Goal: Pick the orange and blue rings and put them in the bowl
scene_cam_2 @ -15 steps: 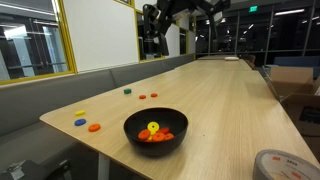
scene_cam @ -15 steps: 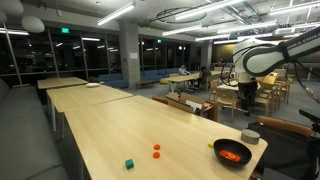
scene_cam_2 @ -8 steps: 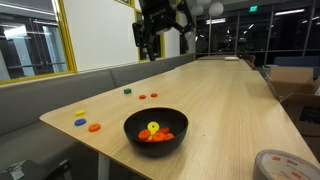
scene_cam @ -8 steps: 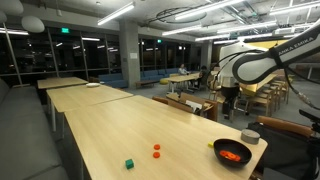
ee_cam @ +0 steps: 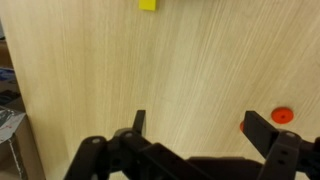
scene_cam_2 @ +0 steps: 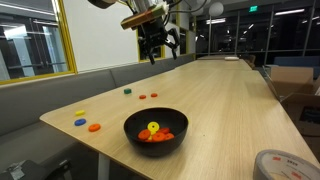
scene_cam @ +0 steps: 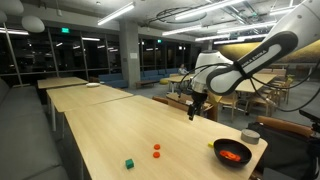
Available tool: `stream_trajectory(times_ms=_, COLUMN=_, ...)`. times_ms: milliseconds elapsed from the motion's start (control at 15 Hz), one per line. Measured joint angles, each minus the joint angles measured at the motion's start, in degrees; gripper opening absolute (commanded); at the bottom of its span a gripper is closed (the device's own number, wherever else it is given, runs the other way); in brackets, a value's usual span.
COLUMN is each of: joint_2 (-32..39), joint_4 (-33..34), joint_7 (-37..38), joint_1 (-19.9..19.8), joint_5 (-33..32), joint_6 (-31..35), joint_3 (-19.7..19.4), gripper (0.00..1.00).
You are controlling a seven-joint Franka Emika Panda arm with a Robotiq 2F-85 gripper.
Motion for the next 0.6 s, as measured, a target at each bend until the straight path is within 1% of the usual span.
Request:
stream_trajectory(times_ms=200, joint_2=9.81, joint_4=8.15, joint_7=0.62, joint_1=0.56, joint_5=5.74, joint_6=1.63, joint_3=0.00, gripper=1.00)
stream_trajectory(times_ms=467, joint_2=22.03, joint_4=19.87, joint_7=-0.72, joint_1=1.27, joint_5=14.35, joint_6=0.95, joint_3=0.47, gripper=1.00)
stream_trajectory(times_ms=600, joint_2=27.36, joint_4=25.53, joint_7=-1.29, joint_1=1.37, joint_5=17.32, joint_6=-0.63, joint_3=1.07, gripper=1.00)
